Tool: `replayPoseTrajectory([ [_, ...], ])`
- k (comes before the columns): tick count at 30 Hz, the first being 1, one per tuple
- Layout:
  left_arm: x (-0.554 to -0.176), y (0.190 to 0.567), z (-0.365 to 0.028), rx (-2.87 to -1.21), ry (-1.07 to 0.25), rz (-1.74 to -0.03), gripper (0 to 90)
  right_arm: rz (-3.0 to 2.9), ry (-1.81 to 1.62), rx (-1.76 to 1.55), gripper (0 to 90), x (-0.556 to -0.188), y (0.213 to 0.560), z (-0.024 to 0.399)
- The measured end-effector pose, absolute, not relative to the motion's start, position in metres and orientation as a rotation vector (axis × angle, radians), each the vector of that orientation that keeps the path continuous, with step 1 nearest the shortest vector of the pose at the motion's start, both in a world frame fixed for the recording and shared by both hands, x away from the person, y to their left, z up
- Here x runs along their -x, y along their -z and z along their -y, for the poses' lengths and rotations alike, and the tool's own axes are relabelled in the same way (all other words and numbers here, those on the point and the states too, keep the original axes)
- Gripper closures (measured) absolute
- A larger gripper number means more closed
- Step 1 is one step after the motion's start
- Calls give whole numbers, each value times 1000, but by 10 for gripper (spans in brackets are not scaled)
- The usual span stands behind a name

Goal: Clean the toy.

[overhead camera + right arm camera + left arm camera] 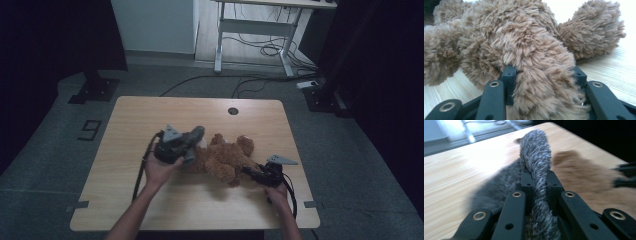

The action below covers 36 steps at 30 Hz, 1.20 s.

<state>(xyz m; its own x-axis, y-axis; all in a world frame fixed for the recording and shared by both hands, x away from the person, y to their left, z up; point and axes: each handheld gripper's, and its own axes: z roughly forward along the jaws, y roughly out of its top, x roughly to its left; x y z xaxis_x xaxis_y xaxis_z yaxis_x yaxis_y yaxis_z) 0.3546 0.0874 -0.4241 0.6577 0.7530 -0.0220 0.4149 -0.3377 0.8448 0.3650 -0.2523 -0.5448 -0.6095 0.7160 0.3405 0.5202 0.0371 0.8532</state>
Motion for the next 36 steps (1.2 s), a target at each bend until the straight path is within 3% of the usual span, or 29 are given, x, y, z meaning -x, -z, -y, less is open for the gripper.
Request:
replayPoseTrajectory([
  [3, -347, 444, -56, -2076, -528, -858, 802, -2126, -1615, -1285, 541, -365, 545, 253],
  [6, -352, 461, -53, -2086, -511, -896, 802, -2130, -1611, -1271, 543, -364, 544, 252],
  [10, -355, 463, -77, -2023, -437, -927, 804, -2136, -1608, -1241, 547, -364, 543, 250],
  [15, -358, 450, -115, -1953, -490, -1017, 804, -2137, -1610, -1245, 547, -364, 544, 250],
  [19, -366, 465, -140, -1968, -482, -1122, 804, -2132, -1620, -1251, 546, -364, 545, 250],
  [36, -388, 511, -164, -2002, -328, -1315, 796, -2131, -1623, -1252, 548, -364, 546, 251],
])
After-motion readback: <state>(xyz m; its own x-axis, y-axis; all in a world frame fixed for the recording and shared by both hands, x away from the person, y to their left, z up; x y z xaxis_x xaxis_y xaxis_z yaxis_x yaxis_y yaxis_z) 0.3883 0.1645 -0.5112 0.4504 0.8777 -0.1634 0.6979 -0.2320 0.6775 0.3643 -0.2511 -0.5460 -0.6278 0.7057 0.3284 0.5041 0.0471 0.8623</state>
